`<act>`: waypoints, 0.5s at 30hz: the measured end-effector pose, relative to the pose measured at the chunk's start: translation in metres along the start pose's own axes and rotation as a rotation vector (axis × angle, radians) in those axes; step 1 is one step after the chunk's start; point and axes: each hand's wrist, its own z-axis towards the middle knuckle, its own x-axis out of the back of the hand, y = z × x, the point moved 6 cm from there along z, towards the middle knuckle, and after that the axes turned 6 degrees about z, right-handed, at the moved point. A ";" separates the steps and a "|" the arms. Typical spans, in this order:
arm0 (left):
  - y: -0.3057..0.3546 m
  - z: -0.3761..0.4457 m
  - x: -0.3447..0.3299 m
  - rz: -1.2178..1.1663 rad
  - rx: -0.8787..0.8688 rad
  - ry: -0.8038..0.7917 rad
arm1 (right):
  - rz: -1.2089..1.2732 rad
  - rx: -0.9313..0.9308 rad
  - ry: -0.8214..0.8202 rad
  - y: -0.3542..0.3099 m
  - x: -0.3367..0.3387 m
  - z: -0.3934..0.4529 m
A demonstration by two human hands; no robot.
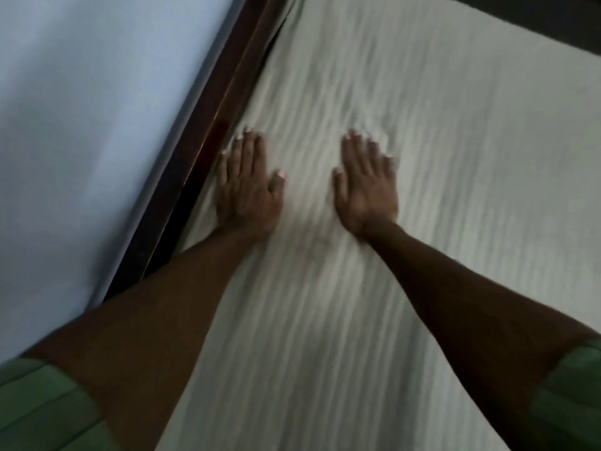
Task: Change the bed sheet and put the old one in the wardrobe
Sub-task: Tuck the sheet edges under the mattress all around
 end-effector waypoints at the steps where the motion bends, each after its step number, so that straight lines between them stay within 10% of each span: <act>1: 0.003 0.001 0.002 0.019 0.015 0.023 | -0.004 -0.163 0.037 0.029 0.010 0.002; 4: 0.014 0.004 0.013 -0.031 0.020 0.080 | 0.036 -0.359 0.084 0.055 0.027 0.014; 10: 0.058 0.065 0.000 -0.061 -0.382 -0.066 | 0.083 0.332 -0.086 -0.037 -0.002 0.066; 15: 0.027 0.118 -0.011 0.079 -0.203 -0.108 | -0.002 0.086 0.001 0.075 0.022 0.093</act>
